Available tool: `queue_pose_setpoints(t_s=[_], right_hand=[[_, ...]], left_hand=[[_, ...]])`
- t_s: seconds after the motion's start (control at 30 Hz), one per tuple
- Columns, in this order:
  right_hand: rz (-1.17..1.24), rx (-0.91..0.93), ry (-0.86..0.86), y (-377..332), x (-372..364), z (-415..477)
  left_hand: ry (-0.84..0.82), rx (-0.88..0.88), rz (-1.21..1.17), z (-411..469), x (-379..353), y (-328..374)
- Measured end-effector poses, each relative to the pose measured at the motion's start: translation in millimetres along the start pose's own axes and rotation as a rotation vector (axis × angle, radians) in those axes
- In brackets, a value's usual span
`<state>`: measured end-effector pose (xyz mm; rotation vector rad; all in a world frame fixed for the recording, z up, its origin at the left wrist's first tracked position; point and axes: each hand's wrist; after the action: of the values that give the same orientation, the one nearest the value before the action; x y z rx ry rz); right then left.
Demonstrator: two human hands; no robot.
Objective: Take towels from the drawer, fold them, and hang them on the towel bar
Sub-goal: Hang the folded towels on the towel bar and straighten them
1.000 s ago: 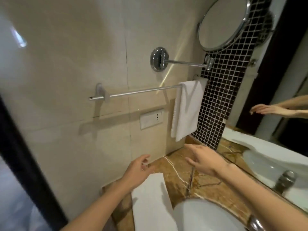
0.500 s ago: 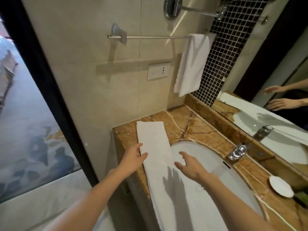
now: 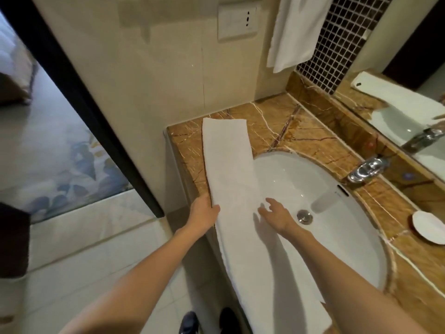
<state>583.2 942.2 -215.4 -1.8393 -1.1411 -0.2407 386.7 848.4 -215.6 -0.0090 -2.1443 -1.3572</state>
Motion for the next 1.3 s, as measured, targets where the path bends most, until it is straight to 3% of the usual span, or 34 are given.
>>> queue_pose_setpoints(t_s=[0.33,0.47,0.67,0.87,1.03,1.17,1.3], right_hand=[[0.463,-0.122,-0.005,17.1,-1.6,32.8],[0.492,-0.133,0.01,18.2,-2.7,39.0],[0.496,-0.147,-0.006,0.5,7.3,31.1],[0.508,-0.123,-0.013,-18.8,16.9,21.2],[0.608,-0.167,-0.038,-34.8,33.6,15.0],[0.588,-0.085,-0.041,-59.7,54.5,1.3],[0.586,-0.001,-0.028,-90.0,80.8,-15.3]], left_hand=[[0.18,0.177,-0.164,15.4,-27.5,-7.4],[0.149,0.226,-0.148,25.8,-27.2,5.4],[0.108,0.471,-0.298,40.6,-28.1,22.8],[0.033,0.542,-0.359,37.3,-17.8,31.8],[0.035,0.486,-0.597,23.1,0.9,58.3],[-0.037,0.372,-0.764,11.3,19.5,87.7],[-0.066,0.239,-0.741,8.1,44.9,119.0]])
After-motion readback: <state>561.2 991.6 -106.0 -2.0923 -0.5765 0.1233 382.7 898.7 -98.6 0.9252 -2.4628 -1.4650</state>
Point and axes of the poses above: each hand's wrist, its own z-axis towards the middle knuckle, its own x-axis out of the back of the hand, y = z × x, and after that the axes turned 1 degree about -y, right-handed
